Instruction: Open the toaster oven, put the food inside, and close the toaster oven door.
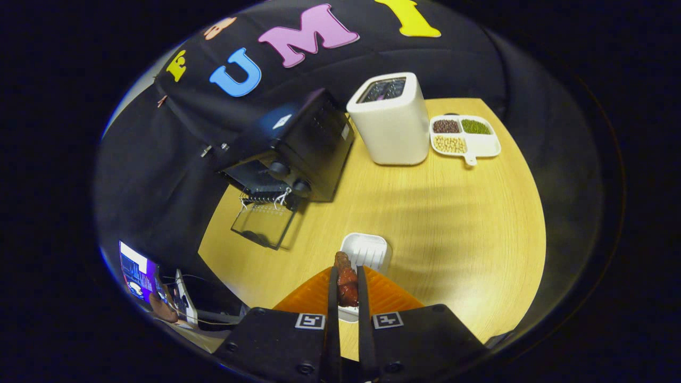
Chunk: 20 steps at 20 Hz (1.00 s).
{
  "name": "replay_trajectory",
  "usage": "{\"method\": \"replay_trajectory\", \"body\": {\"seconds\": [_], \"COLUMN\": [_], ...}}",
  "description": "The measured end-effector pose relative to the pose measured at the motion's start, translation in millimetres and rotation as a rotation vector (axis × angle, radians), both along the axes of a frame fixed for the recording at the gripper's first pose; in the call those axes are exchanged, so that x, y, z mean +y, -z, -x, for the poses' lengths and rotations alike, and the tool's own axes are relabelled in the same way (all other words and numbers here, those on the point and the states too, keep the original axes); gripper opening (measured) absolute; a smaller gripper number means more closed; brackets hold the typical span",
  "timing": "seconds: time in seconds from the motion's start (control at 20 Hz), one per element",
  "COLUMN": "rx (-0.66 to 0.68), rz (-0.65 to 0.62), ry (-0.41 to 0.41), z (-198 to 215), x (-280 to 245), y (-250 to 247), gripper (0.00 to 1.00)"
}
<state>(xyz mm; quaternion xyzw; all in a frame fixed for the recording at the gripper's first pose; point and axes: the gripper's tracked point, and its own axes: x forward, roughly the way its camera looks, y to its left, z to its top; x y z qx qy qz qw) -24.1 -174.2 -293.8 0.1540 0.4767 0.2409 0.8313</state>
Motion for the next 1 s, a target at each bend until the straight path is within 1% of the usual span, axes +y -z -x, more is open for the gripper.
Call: {"method": "replay_trajectory", "body": {"seconds": [0.1, 0.2, 0.3, 0.5, 0.75, 0.95, 1.0], "rx": [-0.083, -0.151, -0.18, -0.21, -0.191, -0.194, -0.192], "rz": [-0.001, -0.019, -0.043, -0.121, -0.193, -0.258, -0.274], "ry": [0.008, 0.007, 0.003, 0.02, 0.074, 0.097, 0.114], "z": [2.5, 8.1, 16.2, 26.4, 24.5, 14.3, 8.4], "x": [20.0, 50.8, 86.3, 161.0, 237.1, 287.0, 297.9], "y": [-28.4, -55.5, -74.1, -100.3, -98.4, -93.9, -91.2], "gripper": [0.18, 0.18, 0.18, 0.18, 0.18, 0.18, 0.18]}}
